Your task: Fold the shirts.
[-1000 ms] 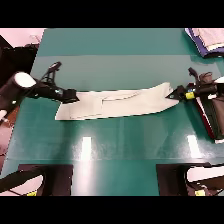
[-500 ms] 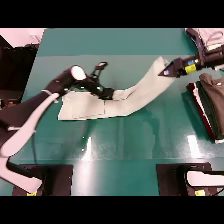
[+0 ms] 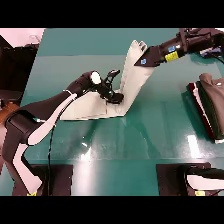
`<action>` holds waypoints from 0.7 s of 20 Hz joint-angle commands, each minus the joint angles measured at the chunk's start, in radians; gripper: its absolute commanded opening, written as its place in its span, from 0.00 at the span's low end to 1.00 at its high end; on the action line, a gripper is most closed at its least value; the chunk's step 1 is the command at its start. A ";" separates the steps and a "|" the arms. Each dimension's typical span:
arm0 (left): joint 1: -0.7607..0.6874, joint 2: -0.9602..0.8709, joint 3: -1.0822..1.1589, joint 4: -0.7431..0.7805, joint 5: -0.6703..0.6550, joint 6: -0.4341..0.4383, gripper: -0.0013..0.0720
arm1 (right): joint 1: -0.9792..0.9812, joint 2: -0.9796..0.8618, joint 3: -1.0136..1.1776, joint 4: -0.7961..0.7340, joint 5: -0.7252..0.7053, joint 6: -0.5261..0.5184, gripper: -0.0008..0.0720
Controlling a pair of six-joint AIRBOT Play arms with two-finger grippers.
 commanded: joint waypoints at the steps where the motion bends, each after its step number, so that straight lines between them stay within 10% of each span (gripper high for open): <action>1: 0.023 0.009 0.007 0.055 -0.048 -0.005 0.05 | 0.042 -0.013 0.020 0.002 -0.034 0.002 0.03; 14: 0.417 0.608 0.009 0.522 -0.299 0.004 0.05 | 0.392 -0.406 0.253 0.002 -0.236 -0.029 0.03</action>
